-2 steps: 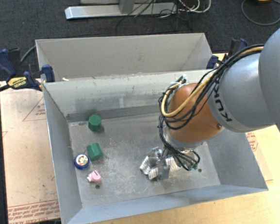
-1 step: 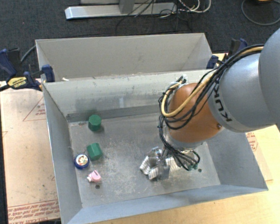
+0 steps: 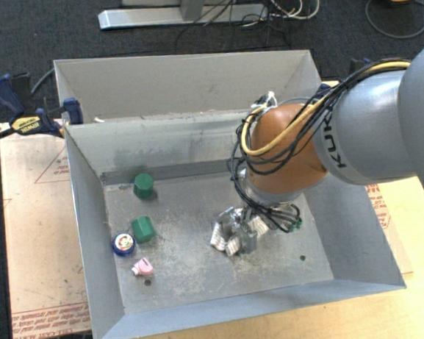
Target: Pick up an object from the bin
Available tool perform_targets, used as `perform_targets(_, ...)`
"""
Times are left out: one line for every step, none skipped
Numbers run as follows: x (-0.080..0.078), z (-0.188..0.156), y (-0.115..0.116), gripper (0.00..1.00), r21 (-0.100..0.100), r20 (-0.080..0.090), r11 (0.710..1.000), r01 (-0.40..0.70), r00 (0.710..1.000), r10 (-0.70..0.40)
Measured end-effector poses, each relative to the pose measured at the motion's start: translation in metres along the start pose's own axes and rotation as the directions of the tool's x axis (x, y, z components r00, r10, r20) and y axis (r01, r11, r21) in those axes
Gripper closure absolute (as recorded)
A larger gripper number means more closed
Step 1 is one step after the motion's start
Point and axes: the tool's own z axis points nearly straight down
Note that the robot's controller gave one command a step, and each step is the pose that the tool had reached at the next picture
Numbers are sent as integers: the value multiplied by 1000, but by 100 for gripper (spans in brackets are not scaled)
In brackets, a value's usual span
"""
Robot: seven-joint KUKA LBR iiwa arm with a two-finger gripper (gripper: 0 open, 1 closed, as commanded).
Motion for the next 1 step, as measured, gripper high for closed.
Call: perform_targets(0, 0, 0, 100, 0, 1, 1000, 0, 1000, 0)
